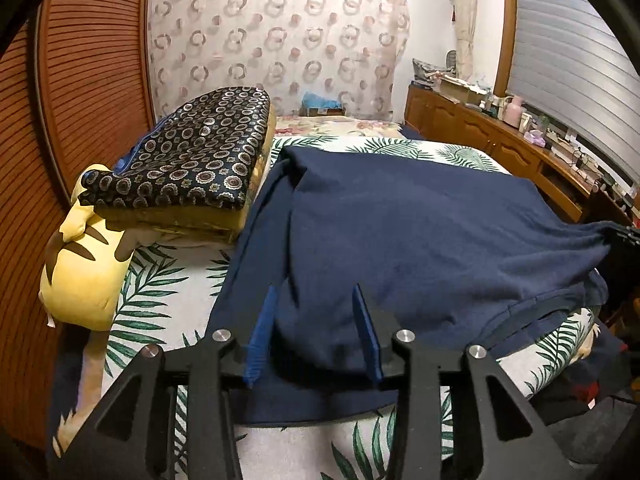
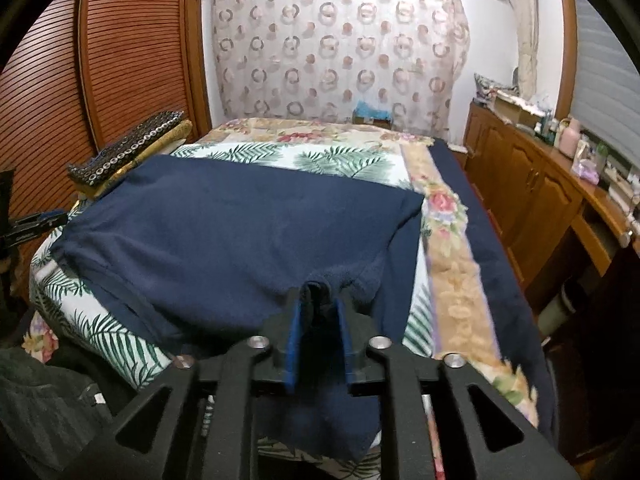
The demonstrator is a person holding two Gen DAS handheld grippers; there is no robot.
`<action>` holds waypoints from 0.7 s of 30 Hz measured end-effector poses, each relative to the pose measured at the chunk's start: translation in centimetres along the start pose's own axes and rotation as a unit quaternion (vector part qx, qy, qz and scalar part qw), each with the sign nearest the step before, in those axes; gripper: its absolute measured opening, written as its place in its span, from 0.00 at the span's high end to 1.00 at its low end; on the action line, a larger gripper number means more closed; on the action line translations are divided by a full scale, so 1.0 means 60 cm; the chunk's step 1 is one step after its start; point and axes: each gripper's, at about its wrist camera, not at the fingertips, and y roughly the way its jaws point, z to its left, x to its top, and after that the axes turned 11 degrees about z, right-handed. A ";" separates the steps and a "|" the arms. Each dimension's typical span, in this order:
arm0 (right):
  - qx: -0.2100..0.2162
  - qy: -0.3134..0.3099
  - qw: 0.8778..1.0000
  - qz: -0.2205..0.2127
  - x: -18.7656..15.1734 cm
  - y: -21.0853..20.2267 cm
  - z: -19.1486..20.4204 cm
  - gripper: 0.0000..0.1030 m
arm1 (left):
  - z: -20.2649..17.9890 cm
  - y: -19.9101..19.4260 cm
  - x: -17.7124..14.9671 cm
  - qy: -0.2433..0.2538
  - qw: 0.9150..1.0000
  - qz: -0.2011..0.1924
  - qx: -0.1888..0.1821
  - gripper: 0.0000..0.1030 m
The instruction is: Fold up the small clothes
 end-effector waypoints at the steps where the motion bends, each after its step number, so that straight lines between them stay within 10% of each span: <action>1: 0.001 -0.002 1.000 -0.005 0.003 -0.004 0.002 0.74 | 0.001 0.001 0.000 0.001 1.000 0.003 0.001 0.58; 5: 0.004 -0.011 1.000 -0.015 0.012 -0.007 0.011 0.47 | 0.008 0.005 0.003 -0.002 1.000 0.006 0.002 0.25; 21: 0.056 -0.036 0.997 0.024 0.054 0.133 0.068 0.37 | 0.036 0.022 -0.006 -0.028 0.999 0.015 0.027 0.24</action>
